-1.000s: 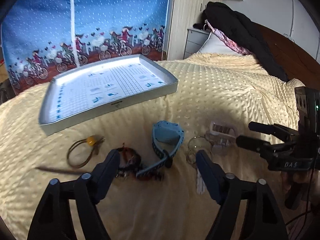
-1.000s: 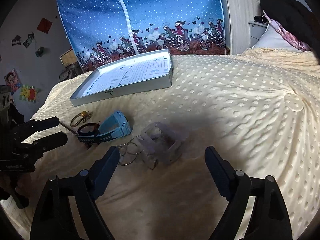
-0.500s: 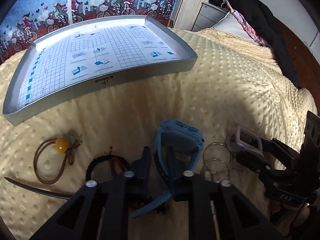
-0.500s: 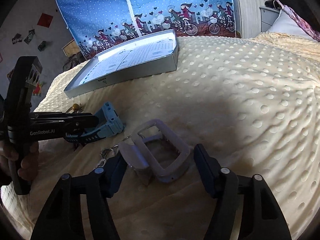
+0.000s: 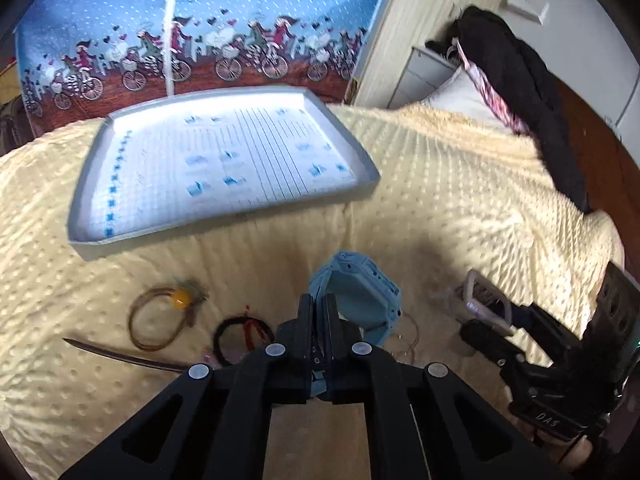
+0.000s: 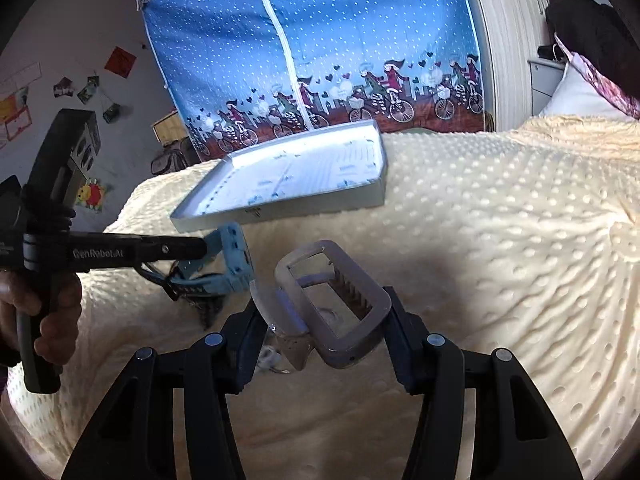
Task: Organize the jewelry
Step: 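Carry the watch and clip into the silver tray and open both tools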
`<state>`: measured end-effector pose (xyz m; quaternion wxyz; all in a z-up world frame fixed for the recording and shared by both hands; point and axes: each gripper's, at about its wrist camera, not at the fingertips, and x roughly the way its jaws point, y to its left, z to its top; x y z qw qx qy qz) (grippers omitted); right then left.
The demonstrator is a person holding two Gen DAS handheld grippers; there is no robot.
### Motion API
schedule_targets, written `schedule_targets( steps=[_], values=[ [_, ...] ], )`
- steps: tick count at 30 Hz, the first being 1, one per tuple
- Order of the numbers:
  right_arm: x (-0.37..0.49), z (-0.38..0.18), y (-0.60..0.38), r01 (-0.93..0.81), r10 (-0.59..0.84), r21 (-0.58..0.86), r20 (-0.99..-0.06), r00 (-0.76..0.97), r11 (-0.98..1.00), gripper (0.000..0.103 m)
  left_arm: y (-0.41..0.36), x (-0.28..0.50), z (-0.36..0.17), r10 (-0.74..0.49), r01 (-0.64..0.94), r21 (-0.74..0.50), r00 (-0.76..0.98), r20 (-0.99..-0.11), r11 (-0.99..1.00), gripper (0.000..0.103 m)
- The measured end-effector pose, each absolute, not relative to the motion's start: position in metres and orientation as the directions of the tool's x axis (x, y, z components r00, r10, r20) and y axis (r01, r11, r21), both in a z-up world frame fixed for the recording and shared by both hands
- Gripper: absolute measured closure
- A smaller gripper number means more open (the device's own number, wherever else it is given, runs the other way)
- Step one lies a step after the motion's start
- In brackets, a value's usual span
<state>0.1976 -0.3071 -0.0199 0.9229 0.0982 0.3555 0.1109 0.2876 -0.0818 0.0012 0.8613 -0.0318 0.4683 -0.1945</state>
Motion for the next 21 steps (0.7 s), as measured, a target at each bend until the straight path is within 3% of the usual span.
schedule_targets(
  steps=[8, 14, 21],
  values=[
    [0.291, 0.007, -0.246, -0.225, 0.367, 0.298, -0.612, 0.701, 0.928, 0.053, -0.006, 0.344, 0.036, -0.279, 0.156, -0.234, 0.618, -0.735, 0.96, 0.098],
    [0.364, -0.007, -0.19, -0.257, 0.383, 0.286, -0.633, 0.673, 0.923, 0.053, 0.055, 0.395, 0.01, -0.246, 0.038, -0.292, 0.649, -0.72, 0.956, 0.099],
    [0.411, -0.036, -0.164, -0.188, 0.333, 0.279, -0.701, 0.63, 0.942, 0.053, 0.078, 0.427, -0.029, -0.272, 0.017, -0.334, 0.621, -0.735, 0.942, 0.098]
  ],
)
